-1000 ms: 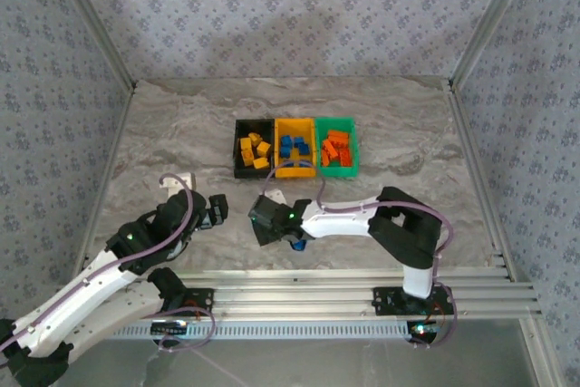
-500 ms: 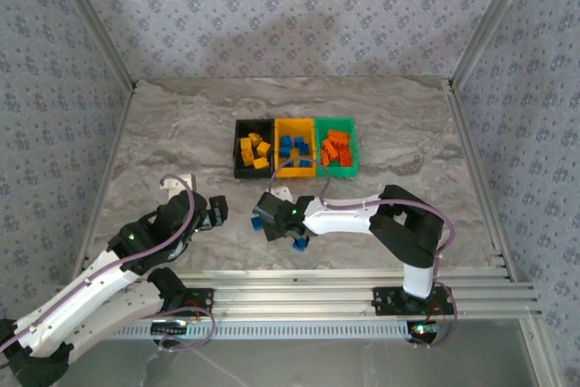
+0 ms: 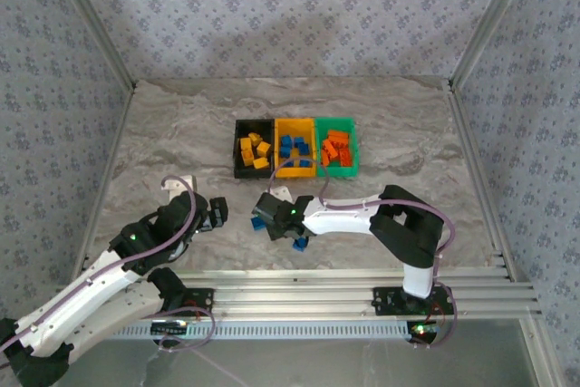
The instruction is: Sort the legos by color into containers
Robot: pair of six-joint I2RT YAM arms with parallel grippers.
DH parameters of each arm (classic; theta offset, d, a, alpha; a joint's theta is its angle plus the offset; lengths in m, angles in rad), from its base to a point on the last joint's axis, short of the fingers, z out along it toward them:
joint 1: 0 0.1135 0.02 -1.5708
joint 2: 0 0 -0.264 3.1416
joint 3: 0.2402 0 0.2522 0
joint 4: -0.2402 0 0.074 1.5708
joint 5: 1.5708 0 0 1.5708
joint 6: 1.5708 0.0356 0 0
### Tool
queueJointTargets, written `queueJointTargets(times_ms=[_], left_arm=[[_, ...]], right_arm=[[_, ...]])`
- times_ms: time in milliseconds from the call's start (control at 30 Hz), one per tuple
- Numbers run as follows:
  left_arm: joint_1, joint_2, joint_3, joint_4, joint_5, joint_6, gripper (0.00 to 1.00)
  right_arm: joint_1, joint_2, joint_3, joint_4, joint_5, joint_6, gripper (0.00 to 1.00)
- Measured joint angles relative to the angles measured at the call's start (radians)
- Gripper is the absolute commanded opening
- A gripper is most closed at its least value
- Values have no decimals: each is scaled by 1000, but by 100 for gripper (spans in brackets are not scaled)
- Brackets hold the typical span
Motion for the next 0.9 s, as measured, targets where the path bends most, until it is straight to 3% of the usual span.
queueJointTargets(times_ms=[500,667,900], left_arm=[[1,2,-27,10,9,0,100],[1,2,-37,24,31,0,100],[2,3,-46,33,65,0,100]], right_arm=[[-54,-179,-19,35,45,-137,63],[-135,-138,132,58,23,-215,65],[-236,79,471,101,-37,-298,65]])
